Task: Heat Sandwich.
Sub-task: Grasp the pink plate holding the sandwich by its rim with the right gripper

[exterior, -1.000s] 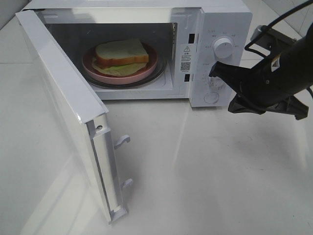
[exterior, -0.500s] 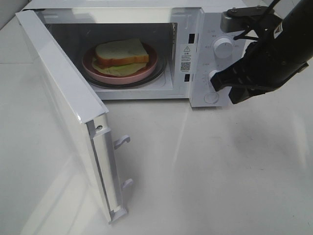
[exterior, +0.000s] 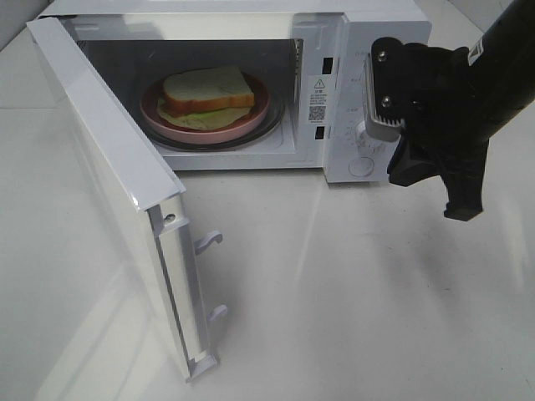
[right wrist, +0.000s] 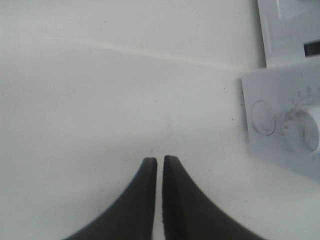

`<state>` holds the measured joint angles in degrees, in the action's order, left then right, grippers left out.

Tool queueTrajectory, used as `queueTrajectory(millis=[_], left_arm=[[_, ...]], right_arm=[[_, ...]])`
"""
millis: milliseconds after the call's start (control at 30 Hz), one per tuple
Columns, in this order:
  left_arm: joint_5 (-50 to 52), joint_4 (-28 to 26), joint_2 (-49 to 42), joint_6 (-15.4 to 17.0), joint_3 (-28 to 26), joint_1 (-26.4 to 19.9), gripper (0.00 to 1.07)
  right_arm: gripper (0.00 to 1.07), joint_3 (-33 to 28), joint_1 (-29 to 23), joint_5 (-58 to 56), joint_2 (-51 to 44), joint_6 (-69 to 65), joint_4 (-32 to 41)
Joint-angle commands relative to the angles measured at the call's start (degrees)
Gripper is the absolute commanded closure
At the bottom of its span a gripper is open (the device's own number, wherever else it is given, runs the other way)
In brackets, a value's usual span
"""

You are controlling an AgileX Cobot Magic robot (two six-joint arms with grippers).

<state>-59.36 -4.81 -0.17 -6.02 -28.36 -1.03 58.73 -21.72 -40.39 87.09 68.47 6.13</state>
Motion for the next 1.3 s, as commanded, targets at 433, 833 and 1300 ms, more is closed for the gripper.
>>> queueTrajectory(millis=[433, 833, 1300], left_arm=[[0.40, -0.57, -1.60, 0.52, 0.06, -0.11, 0.07], [0.40, -0.57, -1.60, 0.52, 0.06, -0.11, 0.07], [0.40, -0.57, -1.60, 0.52, 0.06, -0.11, 0.07]], right_arm=[[0.63, 0.29, 0.34, -0.29, -0.23, 17.53, -0.34], [0.07, 0.29, 0.17, 1.66, -0.23, 6.93, -1.26], [0.10, 9.80, -6.88, 2.46, 8.08, 2.86, -9.85]])
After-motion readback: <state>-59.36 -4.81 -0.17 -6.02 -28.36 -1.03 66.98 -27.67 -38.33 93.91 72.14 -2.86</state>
